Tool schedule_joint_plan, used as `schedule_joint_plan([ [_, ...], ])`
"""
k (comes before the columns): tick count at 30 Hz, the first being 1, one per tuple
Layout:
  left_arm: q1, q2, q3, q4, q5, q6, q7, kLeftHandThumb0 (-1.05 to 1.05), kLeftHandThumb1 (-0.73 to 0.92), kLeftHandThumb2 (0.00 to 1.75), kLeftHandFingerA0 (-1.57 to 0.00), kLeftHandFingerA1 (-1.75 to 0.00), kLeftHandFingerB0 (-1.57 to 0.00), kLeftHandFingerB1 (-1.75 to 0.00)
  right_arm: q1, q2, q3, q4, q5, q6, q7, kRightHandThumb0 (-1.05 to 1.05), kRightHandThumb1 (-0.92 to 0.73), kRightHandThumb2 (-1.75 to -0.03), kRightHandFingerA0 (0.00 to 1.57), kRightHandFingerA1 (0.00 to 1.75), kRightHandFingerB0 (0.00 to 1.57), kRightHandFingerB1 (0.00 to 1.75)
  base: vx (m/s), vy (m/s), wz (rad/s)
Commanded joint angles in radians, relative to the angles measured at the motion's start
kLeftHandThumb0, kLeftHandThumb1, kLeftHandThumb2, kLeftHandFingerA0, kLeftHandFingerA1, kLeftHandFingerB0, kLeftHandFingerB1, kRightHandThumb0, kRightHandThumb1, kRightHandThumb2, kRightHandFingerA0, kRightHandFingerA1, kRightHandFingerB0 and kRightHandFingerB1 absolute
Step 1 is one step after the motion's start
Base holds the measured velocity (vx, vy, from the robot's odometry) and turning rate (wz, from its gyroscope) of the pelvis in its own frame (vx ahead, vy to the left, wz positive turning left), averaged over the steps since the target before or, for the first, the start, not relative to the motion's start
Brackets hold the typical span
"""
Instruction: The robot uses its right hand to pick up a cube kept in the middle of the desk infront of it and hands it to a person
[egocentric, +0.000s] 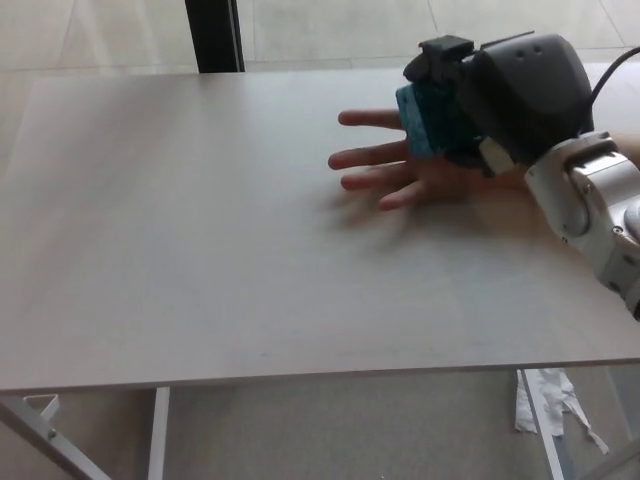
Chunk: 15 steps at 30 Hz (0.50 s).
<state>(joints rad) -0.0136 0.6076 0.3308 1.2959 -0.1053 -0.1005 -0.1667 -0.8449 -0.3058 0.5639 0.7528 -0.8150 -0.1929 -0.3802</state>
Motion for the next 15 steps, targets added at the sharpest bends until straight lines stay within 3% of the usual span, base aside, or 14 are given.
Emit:
schedule_joint_plan([
  [1, -0.005, 0.002, 0.005, 0.003, 0.001, -0.011, 0.011, -0.66, 0.44, 0.86, -0.76, -0.67, -0.54, -0.55, -0.049, 0.013, 0.022, 0.091, -0.035, 0.074, 0.075, -0.31, -0.56, -0.56, 0.90, 1.50, 0.91, 0.59, 0.00, 0.000, 0.00],
  [2, -0.002, 0.001, -0.001, 0.002, 0.008, -0.019, 0.010, -0.67, 0.45, 0.86, -0.76, -0.67, -0.54, -0.55, -0.052, 0.014, 0.020, 0.101, -0.031, 0.082, 0.080, -0.29, -0.57, -0.57, 0.88, 1.52, 0.91, 0.59, 0.00, 0.000, 0.00],
  [3, -0.001, 0.001, -0.003, 0.001, 0.010, -0.023, 0.008, -0.69, 0.56, 0.57, -0.82, -0.59, -0.60, -0.41, -0.059, 0.018, 0.018, 0.115, -0.027, 0.088, 0.081, -0.30, -0.56, -0.57, 0.88, 1.57, 0.90, 0.58, 0.00, 0.000, 0.00],
  [4, 0.005, 0.000, 0.001, -0.004, 0.006, -0.030, 0.001, -0.67, 0.44, 0.86, -0.75, -0.67, -0.56, -0.56, -0.072, 0.028, 0.009, 0.141, -0.016, 0.102, 0.088, -0.31, -0.56, -0.57, 0.87, 1.59, 0.89, 0.58, 0.00, 0.000, 0.00],
  [5, 0.007, 0.000, -0.003, -0.002, 0.010, -0.034, 0.003, -0.68, 0.57, 0.58, -0.78, -0.57, -0.61, -0.41, -0.090, 0.037, 0.006, 0.160, -0.015, 0.115, 0.094, -0.42, -0.47, -0.66, 0.93, 1.53, 0.79, 0.61, 0.00, 0.000, 0.00],
  [6, 0.009, -0.001, -0.002, -0.002, 0.009, -0.035, 0.001, -0.67, 0.57, 0.58, -0.79, -0.57, -0.60, -0.41, -0.094, 0.041, 0.006, 0.167, -0.017, 0.116, 0.082, -0.33, -0.53, -0.59, 0.90, 1.65, 0.86, 0.59, 0.00, 0.000, 0.00],
  [8, 0.007, -0.002, 0.000, -0.001, 0.008, -0.030, 0.005, -0.64, 0.57, 0.58, -0.78, -0.56, -0.59, -0.41, -0.108, 0.050, 0.009, 0.197, -0.019, 0.111, 0.062, -0.33, -0.54, -0.59, 0.90, 1.65, 0.87, 0.59, 0.00, 0.000, 0.00],
  [10, 0.007, -0.005, -0.005, -0.001, 0.014, -0.032, 0.007, -0.66, 0.57, 0.58, -0.80, -0.57, -0.60, -0.41, -0.118, 0.056, 0.013, 0.217, -0.027, 0.109, 0.026, -0.32, -0.54, -0.56, 0.96, 1.63, 0.90, 0.59, 0.00, 0.000, 0.00],
  [11, 0.005, -0.006, -0.003, 0.001, 0.011, -0.030, 0.006, -0.66, 0.44, 0.86, -0.76, -0.67, -0.55, -0.56, -0.125, 0.061, 0.015, 0.225, -0.030, 0.113, 0.018, -0.32, -0.53, -0.59, 0.95, 1.67, 0.89, 0.61, 0.00, 0.000, 0.00],
  [12, 0.003, -0.007, -0.001, 0.002, 0.010, -0.029, 0.006, -0.66, 0.44, 0.86, -0.76, -0.67, -0.55, -0.56, -0.130, 0.062, 0.016, 0.229, -0.031, 0.114, 0.016, -0.32, -0.53, -0.59, 0.95, 1.67, 0.89, 0.61, 0.00, 0.000, 0.00],
  [13, 0.002, -0.007, -0.002, 0.000, 0.010, -0.030, 0.005, -0.65, 0.57, 0.58, -0.80, -0.58, -0.60, -0.41, -0.137, 0.065, 0.017, 0.235, -0.034, 0.119, 0.012, -0.33, -0.54, -0.60, 0.96, 1.67, 0.90, 0.60, 0.00, 0.000, 0.00],
  [14, 0.001, -0.005, -0.002, -0.003, 0.009, -0.022, 0.007, -0.65, 0.45, 0.87, -0.76, -0.66, -0.54, -0.55, -0.153, 0.080, 0.017, 0.239, -0.039, 0.146, 0.011, -0.34, -0.57, -0.57, 0.94, 1.65, 0.89, 0.58, 0.00, 0.000, 0.00],
  [15, -0.001, -0.005, -0.002, -0.003, 0.009, -0.018, 0.009, -0.65, 0.45, 0.87, -0.76, -0.66, -0.54, -0.55, -0.159, 0.086, 0.016, 0.241, -0.039, 0.154, 0.012, -0.34, -0.57, -0.57, 0.94, 1.65, 0.89, 0.58, 0.00, 0.000, 0.00],
])
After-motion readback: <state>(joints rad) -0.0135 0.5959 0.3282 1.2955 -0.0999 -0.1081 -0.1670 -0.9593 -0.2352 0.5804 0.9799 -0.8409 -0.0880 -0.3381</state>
